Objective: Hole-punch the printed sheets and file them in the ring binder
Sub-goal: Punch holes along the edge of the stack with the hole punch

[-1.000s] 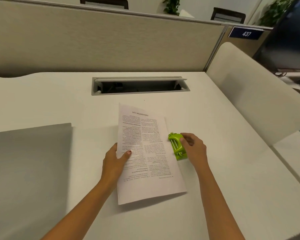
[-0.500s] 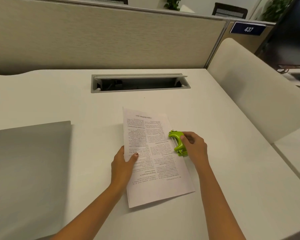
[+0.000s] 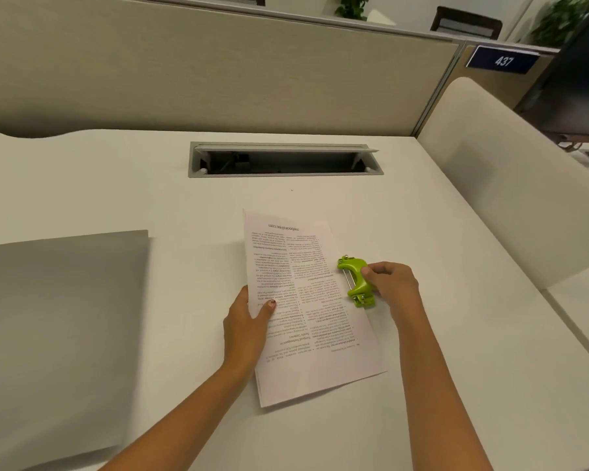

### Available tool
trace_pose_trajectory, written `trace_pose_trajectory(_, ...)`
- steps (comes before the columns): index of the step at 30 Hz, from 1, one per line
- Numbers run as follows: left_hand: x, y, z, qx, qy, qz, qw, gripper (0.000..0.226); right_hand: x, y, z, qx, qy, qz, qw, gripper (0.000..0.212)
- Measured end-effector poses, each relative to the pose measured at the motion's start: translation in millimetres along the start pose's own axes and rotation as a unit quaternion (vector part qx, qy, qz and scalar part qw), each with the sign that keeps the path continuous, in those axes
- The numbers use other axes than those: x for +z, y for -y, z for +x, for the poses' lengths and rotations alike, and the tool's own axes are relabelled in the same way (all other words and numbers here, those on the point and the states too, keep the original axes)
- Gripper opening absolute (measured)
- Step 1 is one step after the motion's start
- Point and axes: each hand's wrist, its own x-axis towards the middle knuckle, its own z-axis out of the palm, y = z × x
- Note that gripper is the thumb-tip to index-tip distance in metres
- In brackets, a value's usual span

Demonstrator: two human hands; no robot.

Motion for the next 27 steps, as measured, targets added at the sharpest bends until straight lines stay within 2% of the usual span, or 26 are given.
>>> trace_pose_trajectory(8, 0.0, -2.2, 5.8, -0.003, 0.019, 0.003, 1.000, 0.037, -13.6, 10.0, 9.4, 0.065, 0.083, 0.047, 0.993, 0.029)
trace_pose_trajectory(14, 1.0, -2.4, 7.3, 0.002, 0.016, 0.021, 1.000, 0.035, -11.8, 14.6, 19.7, 0.084, 0.074, -0.008, 0.994, 0.010)
trace_pose_trajectory(21, 1.1, -1.4, 8.0, 0.005, 0.017, 0.023, 1.000, 0.031, -16.9, 15.9, 30.7, 0.107, 0.092, 0.016, 0.990, 0.025)
trace_pose_trajectory(25, 0.7, -1.7, 8.5, -0.002, 0.020, 0.021, 1.000, 0.028, -16.2, 19.3, 33.8, 0.152, 0.127, -0.036, 0.979, 0.036)
trace_pose_trajectory(27, 0.6, -2.1, 8.7, -0.006, 0.020, 0.021, 1.000, 0.029, -18.8, 19.1, 32.4, 0.140, 0.127, -0.010, 0.982, 0.033)
